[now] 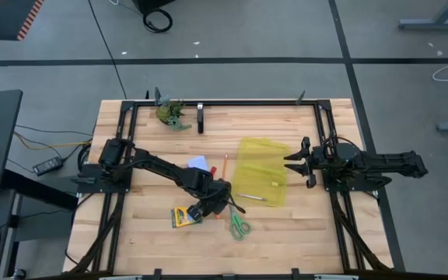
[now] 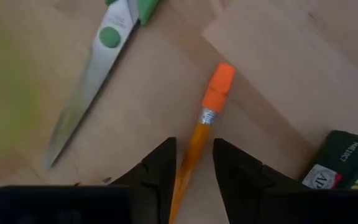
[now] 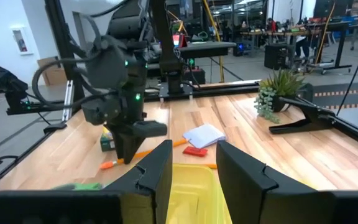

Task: Pack school essentials
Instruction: Put the bottom orange pencil into the yellow supply box

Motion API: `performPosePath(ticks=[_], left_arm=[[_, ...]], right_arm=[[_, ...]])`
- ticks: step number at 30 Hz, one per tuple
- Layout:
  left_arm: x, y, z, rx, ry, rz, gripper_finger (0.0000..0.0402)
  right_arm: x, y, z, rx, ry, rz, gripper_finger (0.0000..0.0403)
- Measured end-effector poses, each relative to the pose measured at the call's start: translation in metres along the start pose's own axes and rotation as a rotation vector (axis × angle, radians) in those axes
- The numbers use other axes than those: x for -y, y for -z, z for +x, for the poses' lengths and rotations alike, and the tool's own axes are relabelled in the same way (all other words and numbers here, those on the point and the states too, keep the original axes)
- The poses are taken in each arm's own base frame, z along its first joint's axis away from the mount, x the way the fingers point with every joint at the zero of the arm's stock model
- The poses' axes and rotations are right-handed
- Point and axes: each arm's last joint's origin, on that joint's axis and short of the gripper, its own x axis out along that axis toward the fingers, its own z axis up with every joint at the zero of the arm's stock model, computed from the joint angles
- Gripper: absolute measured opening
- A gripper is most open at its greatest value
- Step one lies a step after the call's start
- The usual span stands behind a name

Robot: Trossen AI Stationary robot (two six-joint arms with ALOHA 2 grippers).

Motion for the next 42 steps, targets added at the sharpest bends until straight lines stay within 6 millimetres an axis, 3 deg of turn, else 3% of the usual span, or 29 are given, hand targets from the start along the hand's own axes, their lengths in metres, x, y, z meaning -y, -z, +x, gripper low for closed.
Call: performPosePath(ticks=[5,15,22,34,42], left_arm=[[0.002,-0.001,0.001,-0.009,-0.004,0.018,0.0102],[0.006,-0.001,0.002,-0.024,0.008,0.022,0.0012],[0.008,-0.003,-0.001,-0.024,-0.001,0.006,0.0018],[0.009,-0.012,-0.028,0.007,-0.046,-0.099,0.0014],[-0.011,-0.035,-0.051,0.121,-0.144,-0.172,0.0017]], right_arm=[[0.000,0.001,0.000,-0.008,0.001,0.000,0.0131],[0.000,0.001,0.001,-0.008,0.001,0.000,0.0131],[0.000,0.001,0.001,-0.008,0.001,0.000,0.0131],[0.000,0.001,0.001,-0.008,0.001,0.000,0.0131],[0.000,0.001,0.001,-0.008,0.001,0.000,0.0131]])
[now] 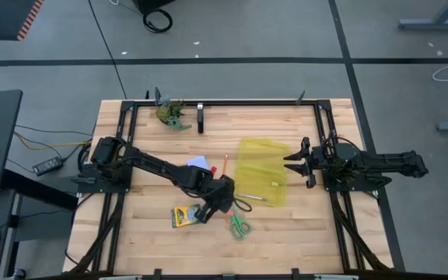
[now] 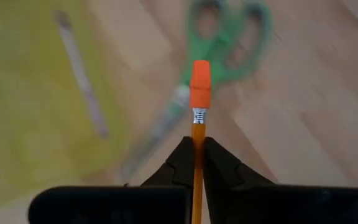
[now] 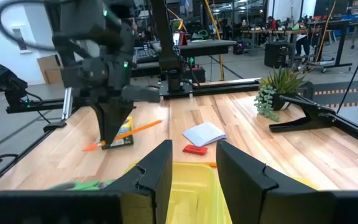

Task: Pack school essentials
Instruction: Put the bottom orange pencil into the yellow supply box

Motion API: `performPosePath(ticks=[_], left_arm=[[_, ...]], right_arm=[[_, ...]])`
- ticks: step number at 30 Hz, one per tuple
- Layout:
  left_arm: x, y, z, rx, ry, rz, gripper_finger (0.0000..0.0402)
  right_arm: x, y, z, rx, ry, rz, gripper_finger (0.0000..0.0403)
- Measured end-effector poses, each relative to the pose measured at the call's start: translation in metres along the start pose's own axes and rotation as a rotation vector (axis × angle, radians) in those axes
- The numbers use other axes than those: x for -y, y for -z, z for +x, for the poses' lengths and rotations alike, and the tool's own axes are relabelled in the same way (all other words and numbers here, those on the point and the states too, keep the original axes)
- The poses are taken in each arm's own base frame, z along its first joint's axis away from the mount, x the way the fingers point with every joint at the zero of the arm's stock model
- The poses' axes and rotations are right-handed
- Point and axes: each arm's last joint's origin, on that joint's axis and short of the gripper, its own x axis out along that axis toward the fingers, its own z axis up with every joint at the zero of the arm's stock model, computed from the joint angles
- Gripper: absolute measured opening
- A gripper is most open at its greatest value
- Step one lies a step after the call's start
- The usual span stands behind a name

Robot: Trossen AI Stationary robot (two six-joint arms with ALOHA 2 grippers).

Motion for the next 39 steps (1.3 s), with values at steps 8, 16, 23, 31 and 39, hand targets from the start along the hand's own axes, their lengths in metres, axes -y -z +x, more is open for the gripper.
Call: performPosePath(ticks=[8,16,23,31,39], left_arm=[[-0.035,-0.020,-0.010,0.218,-0.163,-0.149,0.0016],[-0.056,-0.030,-0.019,0.393,-0.232,-0.279,0.0021],[-0.065,-0.038,-0.022,0.531,-0.262,-0.358,0.0023],[-0.070,-0.040,-0.002,0.600,-0.274,-0.377,0.0020],[-0.073,-0.032,0.028,0.568,-0.264,-0.409,0.0024]], right_arm=[[0.000,0.000,0.000,0.000,0.000,0.000,0.0131],[0.000,0.000,0.000,0.000,0.000,0.000,0.0131],[0.000,0.000,0.000,0.000,0.000,0.000,0.0131],[0.000,0.000,0.000,0.000,0.000,0.000,0.0131],[0.000,0.000,0.000,-0.002,0.000,0.000,0.0131]])
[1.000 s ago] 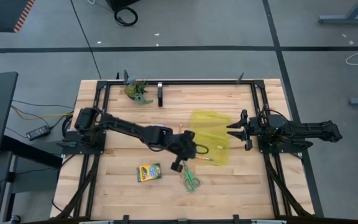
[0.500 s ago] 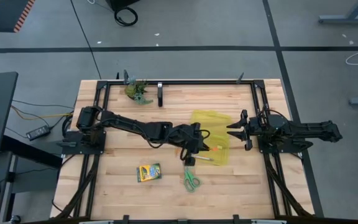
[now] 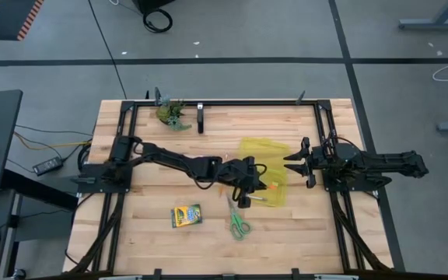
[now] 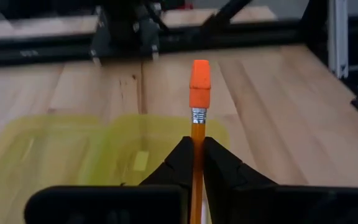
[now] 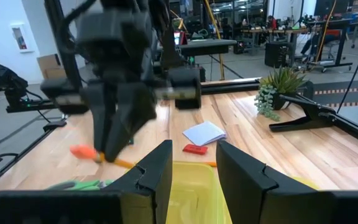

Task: Pack school essentials
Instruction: Put the bottom orange pencil into the yellow supply box, then put the orange pencil into the yellow supply box

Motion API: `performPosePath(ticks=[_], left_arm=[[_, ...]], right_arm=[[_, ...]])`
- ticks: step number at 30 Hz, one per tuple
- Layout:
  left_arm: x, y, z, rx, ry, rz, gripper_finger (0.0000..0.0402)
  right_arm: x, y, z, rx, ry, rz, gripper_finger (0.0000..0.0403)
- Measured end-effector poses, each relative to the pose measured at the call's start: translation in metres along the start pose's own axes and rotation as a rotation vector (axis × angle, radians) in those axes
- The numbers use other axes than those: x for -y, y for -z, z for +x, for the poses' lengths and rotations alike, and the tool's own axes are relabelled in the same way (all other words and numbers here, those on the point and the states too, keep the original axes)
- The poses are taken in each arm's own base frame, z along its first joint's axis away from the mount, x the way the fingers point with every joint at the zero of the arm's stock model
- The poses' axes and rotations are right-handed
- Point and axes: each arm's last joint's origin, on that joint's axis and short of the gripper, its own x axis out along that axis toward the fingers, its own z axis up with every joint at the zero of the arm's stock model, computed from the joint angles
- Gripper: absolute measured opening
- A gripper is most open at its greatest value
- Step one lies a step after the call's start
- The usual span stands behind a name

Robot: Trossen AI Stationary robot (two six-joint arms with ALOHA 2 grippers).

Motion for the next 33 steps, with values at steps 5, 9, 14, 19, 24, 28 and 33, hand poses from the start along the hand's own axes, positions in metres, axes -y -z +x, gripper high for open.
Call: performPosePath(ticks=[5,9,14,19,24,28,33], left_arm=[[0.001,0.011,0.009,-0.017,0.003,0.011,0.0026],[0.001,0.016,0.012,-0.034,0.006,0.036,0.0044],[0.003,0.016,0.012,-0.035,0.025,0.062,0.0080],[0.005,0.018,0.012,-0.049,0.031,0.083,0.0122],[0.000,0.018,0.002,-0.147,0.021,0.136,0.0131],[-0.003,0.024,-0.004,-0.230,0.029,0.199,0.0113],[-0.008,0.028,-0.022,-0.248,0.024,0.197,0.0091]], right_arm=[[0.000,0.000,0.000,0.000,0.001,0.000,0.0131],[0.000,0.000,0.000,0.000,0.000,0.000,0.0131],[0.000,0.000,0.000,-0.004,0.001,0.000,0.0131],[0.000,0.000,0.000,-0.003,0.001,0.000,0.0131],[0.000,0.000,0.000,-0.003,0.001,0.000,0.0131],[0.000,0.000,0.000,-0.003,0.001,0.000,0.0131],[0.000,0.001,0.000,-0.006,0.001,0.000,0.0131]])
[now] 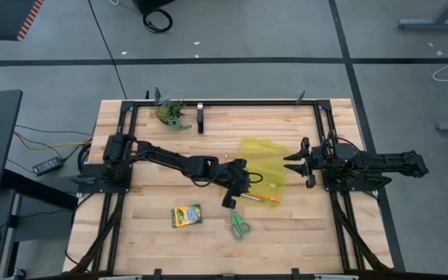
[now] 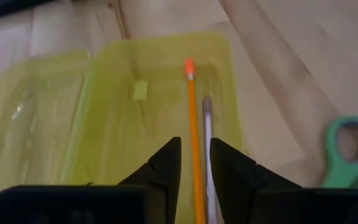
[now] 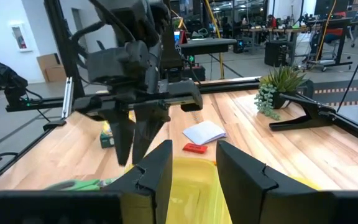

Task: Pack school essentials
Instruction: Put the orange pencil into the yellow supply box

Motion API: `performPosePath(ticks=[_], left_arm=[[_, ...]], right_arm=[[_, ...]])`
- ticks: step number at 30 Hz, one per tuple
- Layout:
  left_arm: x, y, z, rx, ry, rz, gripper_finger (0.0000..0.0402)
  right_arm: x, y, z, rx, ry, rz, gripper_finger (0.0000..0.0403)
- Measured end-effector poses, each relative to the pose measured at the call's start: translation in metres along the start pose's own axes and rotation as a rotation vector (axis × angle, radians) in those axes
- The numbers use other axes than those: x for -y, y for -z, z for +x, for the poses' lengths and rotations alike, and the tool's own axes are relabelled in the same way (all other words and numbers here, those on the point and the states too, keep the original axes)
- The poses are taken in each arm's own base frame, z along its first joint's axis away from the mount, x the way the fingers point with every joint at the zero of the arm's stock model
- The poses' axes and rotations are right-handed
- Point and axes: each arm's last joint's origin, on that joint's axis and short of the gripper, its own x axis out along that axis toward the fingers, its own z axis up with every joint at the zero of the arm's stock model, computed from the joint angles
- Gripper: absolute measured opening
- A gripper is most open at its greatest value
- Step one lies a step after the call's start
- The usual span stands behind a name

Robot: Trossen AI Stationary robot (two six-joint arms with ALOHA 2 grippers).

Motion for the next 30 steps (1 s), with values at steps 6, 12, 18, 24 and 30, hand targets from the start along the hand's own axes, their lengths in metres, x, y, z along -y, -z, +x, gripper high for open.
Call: performPosePath(ticks=[6,12,18,24,30], left_arm=[[-0.011,0.023,-0.016,-0.040,-0.059,-0.106,0.0083],[-0.005,0.048,-0.025,-0.152,-0.200,-0.199,0.0082],[-0.001,0.060,-0.034,-0.187,-0.304,-0.325,0.0082],[-0.002,0.056,-0.042,-0.175,-0.353,-0.402,0.0083],[-0.020,0.066,-0.044,-0.197,-0.425,-0.584,0.0088]], right_arm=[[0.000,0.000,0.000,-0.001,0.000,0.000,0.0131],[0.000,0.000,0.000,-0.003,0.001,0.000,0.0131],[0.000,0.002,0.001,-0.019,0.004,0.000,0.0131],[0.000,0.002,0.002,-0.026,0.004,0.000,0.0131],[0.000,0.003,0.002,-0.032,0.004,-0.001,0.0131]])
